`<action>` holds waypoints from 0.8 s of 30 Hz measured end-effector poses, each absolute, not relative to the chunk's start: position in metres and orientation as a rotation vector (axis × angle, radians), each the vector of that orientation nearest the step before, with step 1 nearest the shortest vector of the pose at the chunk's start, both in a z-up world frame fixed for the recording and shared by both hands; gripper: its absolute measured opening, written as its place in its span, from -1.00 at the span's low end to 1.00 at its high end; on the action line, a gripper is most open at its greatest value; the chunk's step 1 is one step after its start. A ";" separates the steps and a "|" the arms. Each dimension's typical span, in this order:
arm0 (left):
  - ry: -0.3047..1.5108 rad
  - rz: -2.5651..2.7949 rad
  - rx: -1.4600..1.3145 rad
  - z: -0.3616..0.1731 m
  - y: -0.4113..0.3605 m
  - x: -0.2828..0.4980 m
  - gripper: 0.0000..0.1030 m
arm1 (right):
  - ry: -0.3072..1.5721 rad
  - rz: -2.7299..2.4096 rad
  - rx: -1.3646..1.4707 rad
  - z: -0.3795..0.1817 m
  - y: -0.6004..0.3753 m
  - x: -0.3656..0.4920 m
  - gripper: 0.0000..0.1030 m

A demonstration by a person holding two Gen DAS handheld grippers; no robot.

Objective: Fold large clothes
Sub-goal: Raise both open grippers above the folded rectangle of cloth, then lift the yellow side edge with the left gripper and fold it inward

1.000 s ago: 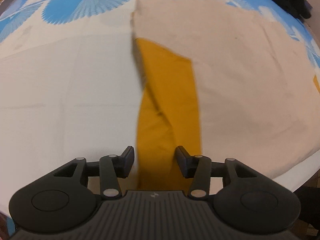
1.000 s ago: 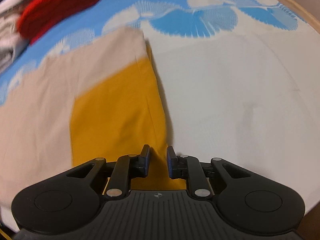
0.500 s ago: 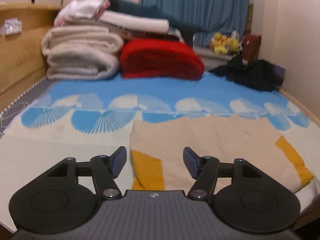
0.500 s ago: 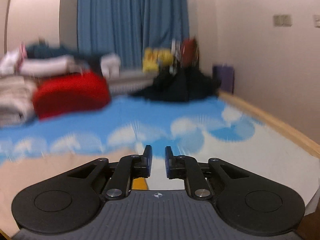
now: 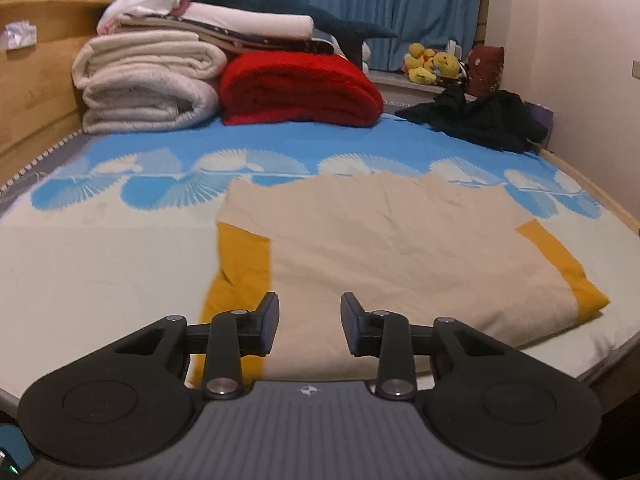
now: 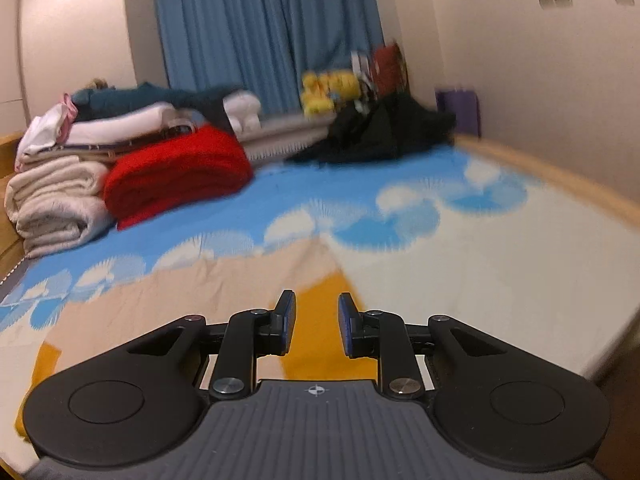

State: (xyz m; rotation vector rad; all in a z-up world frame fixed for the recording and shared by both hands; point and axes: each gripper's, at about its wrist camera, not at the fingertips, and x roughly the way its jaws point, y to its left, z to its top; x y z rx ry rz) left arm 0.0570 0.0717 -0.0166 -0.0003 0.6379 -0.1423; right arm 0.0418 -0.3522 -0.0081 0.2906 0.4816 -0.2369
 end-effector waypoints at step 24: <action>0.933 -0.124 -0.422 -0.091 0.077 0.108 0.04 | 0.594 -0.093 0.213 -0.022 -0.306 0.076 -0.53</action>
